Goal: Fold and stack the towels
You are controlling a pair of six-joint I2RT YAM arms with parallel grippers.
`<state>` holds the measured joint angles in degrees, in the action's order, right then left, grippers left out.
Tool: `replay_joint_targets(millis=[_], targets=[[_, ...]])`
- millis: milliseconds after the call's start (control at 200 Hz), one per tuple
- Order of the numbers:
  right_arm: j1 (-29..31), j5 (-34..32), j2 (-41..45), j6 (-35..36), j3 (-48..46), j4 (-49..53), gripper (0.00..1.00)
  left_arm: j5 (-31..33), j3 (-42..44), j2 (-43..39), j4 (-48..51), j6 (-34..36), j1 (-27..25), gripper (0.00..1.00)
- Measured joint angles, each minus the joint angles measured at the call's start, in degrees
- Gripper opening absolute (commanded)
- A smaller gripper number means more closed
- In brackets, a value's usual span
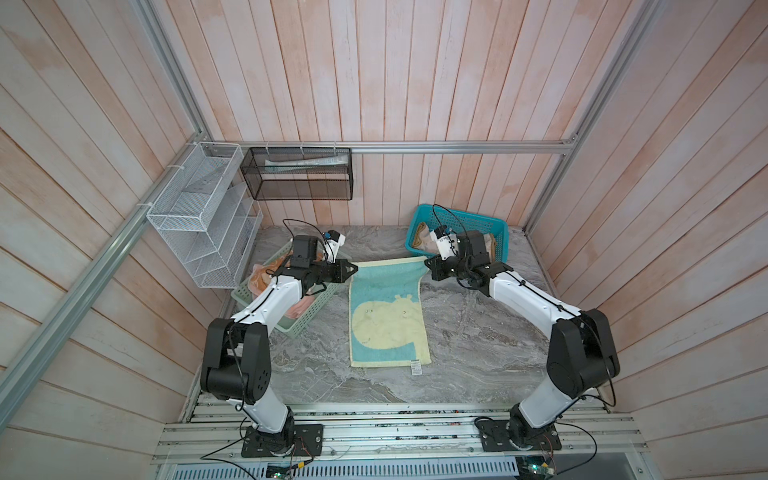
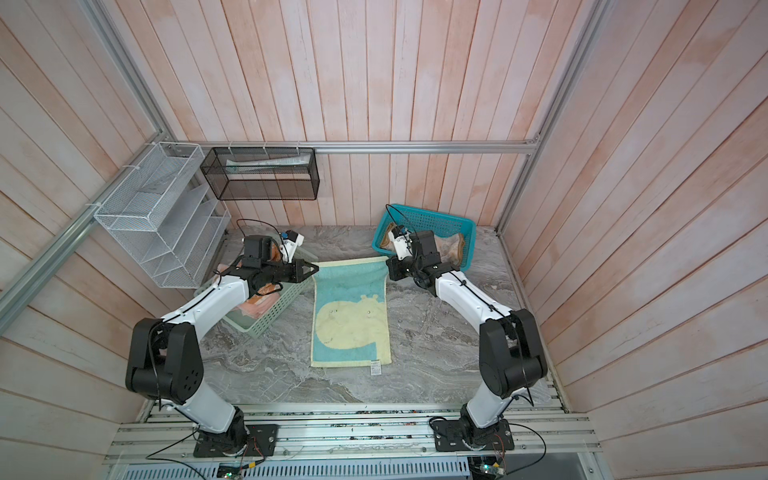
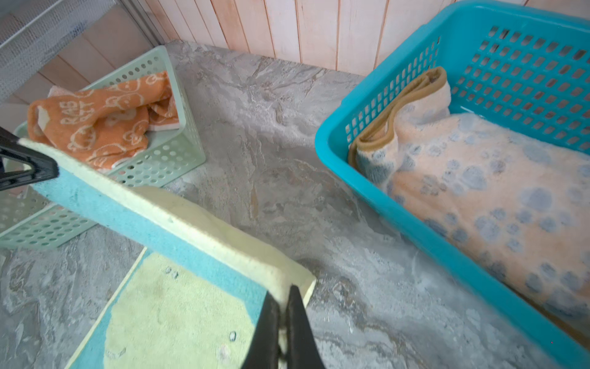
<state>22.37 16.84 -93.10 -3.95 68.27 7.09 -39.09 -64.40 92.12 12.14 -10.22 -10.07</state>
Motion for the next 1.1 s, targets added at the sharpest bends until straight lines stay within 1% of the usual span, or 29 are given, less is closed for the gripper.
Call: replay_joint_targets(millis=[235, 350, 465, 580, 690, 795, 845, 990, 1040, 1075, 1100], targets=[[3.7, 0.0, 10.6, -2.8, -14.9, -0.1, 0.00, 2.1, 16.4, -10.1, -1.9, -2.7, -3.2, 0.00], [6.1, 0.6, 14.1, -6.0, -21.7, -0.4, 0.00, 3.3, 23.4, -14.3, -1.9, -4.7, -4.1, 0.00], [8.2, 2.1, 16.2, -11.1, -27.7, -1.7, 0.00, 3.6, 29.5, -17.8, -2.6, -7.7, -5.3, 0.00], [9.4, 3.0, 17.9, -15.8, -32.8, -2.6, 0.00, 4.2, 32.9, -19.4, -2.9, -10.3, -7.7, 0.00], [9.7, 3.5, 19.9, -18.5, -34.8, -2.7, 0.00, 4.9, 35.4, -21.6, -3.5, -12.4, -9.9, 0.00], [9.9, 4.3, 21.1, -19.7, -34.9, -3.7, 0.00, 5.7, 36.5, -23.2, -3.6, -13.5, -10.3, 0.00], [9.9, 5.2, 21.1, -19.9, -34.9, -4.2, 0.00, 6.4, 37.0, -23.8, -3.7, -13.9, -10.3, 0.03], [10.1, 8.6, 19.5, -20.8, -36.5, -4.8, 0.00, 7.8, 39.9, -25.4, -4.7, -15.6, -10.3, 0.05], [10.2, 9.4, 19.0, -21.5, -37.6, -4.8, 0.04, 7.9, 41.5, -25.9, -5.5, -16.6, -10.3, 0.06], [10.3, 9.9, 18.9, -22.0, -38.4, -4.8, 0.10, 7.9, 42.7, -26.4, -6.0, -17.3, -10.3, 0.09], [10.3, 10.4, 18.9, -22.4, -39.0, -4.8, 0.15, 7.8, 43.4, -26.7, -6.4, -17.7, -10.4, 0.14]])
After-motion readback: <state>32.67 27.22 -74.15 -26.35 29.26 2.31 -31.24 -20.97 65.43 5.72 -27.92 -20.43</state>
